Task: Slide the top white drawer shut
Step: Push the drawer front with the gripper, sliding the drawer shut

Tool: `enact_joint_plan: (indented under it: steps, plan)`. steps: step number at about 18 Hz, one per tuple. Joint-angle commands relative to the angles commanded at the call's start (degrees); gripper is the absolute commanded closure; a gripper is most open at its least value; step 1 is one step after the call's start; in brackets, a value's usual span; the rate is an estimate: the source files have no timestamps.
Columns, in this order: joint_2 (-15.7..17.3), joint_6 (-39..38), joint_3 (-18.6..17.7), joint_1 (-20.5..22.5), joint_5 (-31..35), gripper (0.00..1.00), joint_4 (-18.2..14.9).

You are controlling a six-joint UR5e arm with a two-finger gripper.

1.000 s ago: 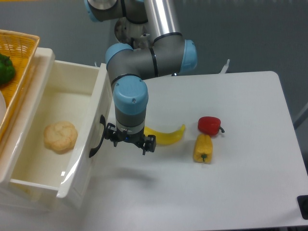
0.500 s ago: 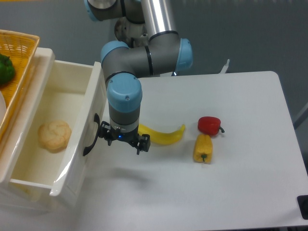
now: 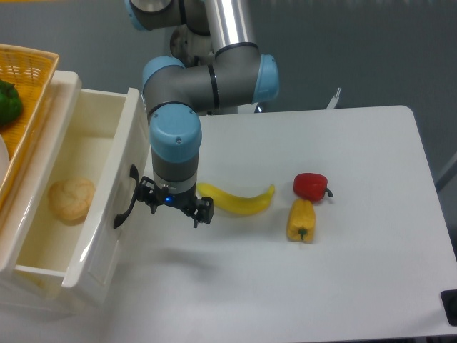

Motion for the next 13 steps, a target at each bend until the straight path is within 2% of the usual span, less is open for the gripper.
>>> enact_joint_plan:
  steps: [13]
  plan:
    - [0.3,0.3,0.0,-2.0,-0.1,0.0,0.1]
